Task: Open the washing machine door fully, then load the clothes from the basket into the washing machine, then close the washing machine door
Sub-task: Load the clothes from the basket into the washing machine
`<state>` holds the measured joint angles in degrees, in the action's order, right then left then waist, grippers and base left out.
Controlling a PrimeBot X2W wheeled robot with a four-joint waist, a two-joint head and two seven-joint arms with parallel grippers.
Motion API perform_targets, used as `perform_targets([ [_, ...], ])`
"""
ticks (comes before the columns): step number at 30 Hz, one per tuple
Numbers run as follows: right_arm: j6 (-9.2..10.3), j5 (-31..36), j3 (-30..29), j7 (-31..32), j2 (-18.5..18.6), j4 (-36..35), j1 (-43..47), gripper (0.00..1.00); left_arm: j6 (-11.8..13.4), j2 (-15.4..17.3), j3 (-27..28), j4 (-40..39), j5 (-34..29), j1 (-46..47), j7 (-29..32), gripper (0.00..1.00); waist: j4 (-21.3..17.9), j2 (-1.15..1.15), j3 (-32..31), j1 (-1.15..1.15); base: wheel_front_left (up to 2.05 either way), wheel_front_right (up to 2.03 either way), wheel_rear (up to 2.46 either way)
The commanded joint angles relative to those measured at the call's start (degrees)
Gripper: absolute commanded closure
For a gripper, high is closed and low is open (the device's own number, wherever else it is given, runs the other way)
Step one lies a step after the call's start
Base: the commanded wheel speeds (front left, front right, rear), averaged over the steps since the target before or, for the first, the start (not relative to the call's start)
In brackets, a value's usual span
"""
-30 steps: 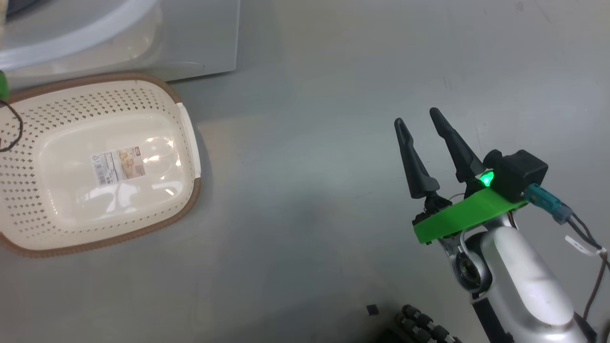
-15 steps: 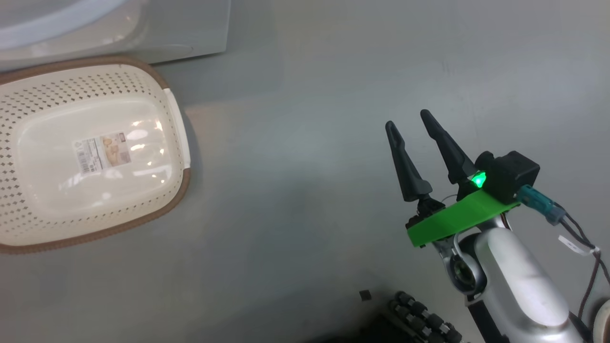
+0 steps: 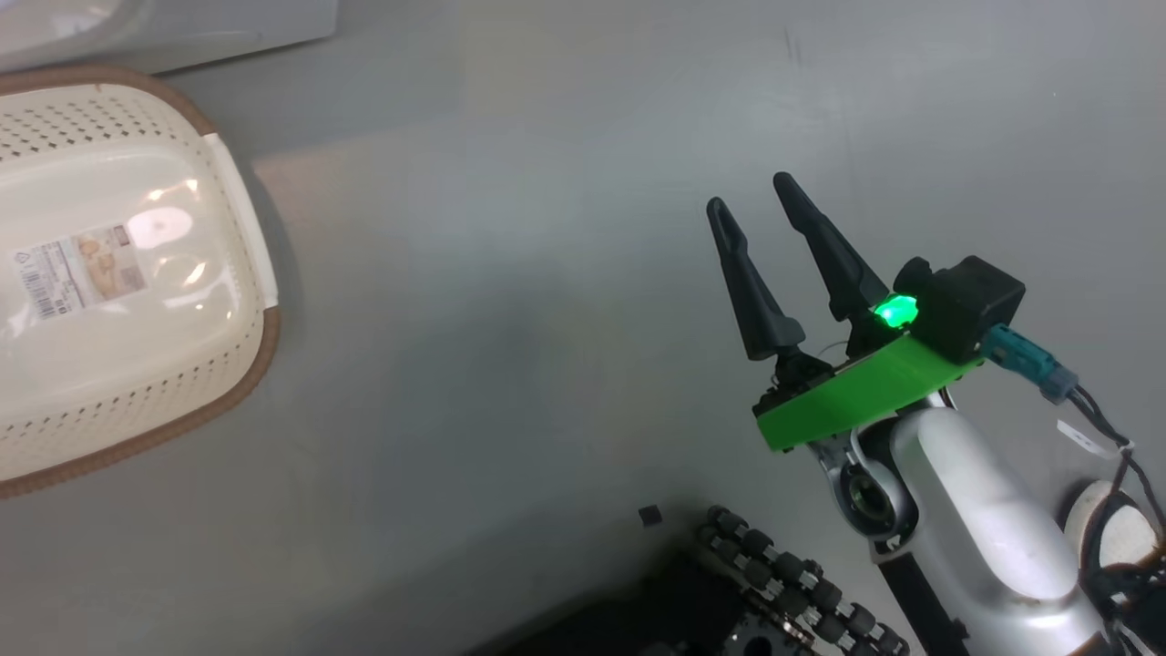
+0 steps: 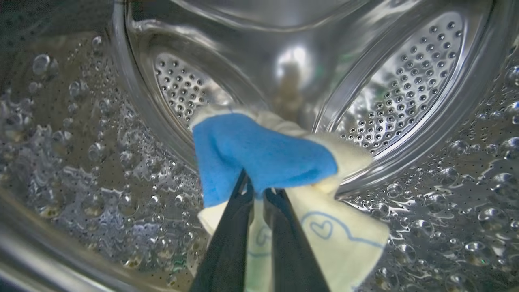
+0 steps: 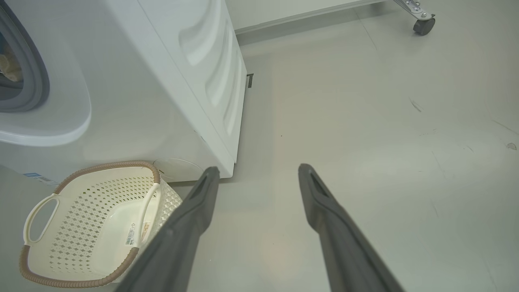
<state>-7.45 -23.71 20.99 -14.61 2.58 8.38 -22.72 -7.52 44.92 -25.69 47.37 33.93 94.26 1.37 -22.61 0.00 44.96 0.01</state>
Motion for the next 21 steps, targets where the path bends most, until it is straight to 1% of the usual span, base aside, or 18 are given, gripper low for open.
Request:
perform_targets([
  [1, -0.03, -0.77, 1.2, -0.39, 0.3, -1.79, 0.88, 0.0, 0.04, 3.04, -0.09, -0.65, -1.18, 3.81, -0.99, 1.0, -1.31, 0.0, 1.38, -0.01, 0.0, 0.0, 0.0],
  [7, -0.03, -2.19, 2.28, -0.39, 0.3, -2.26, 0.62, 0.0, 0.03, 2.42, -4.16, 3.08, -2.73, 10.11, -3.74, 1.0, -2.96, 0.0, 2.84, -0.01, 0.0, 0.0, 0.0],
  [10, -0.03, -2.77, 2.67, -0.39, 0.3, -2.47, 0.59, 0.0, 0.03, 1.66, -5.5, 5.53, -2.35, 11.8, -4.7, 1.0, -3.61, 0.0, 3.33, -0.01, 0.0, 0.0, 0.0],
  [13, -0.03, -3.15, 2.88, -0.39, 0.3, -2.61, 0.63, 0.0, 0.03, 1.21, -7.97, 7.63, -1.95, 12.21, -3.82, 1.0, -4.04, 0.0, 3.77, -0.01, 0.0, 0.0, 0.0],
  [14, -0.03, -3.15, 2.88, -0.39, 0.3, -2.61, 0.63, 0.0, 0.03, 1.21, -7.97, 7.63, -1.95, 12.21, -3.82, 1.0, -4.04, 0.0, 3.77, -0.01, 0.0, 0.0, 0.0],
  [21, -0.03, -3.33, 2.75, -0.39, 0.3, -2.58, 0.62, 0.0, 0.03, 1.1, -12.42, 11.21, 1.02, 11.76, -1.67, 1.0, -4.05, 0.0, 4.12, -0.01, 0.0, 0.0, 0.0],
])
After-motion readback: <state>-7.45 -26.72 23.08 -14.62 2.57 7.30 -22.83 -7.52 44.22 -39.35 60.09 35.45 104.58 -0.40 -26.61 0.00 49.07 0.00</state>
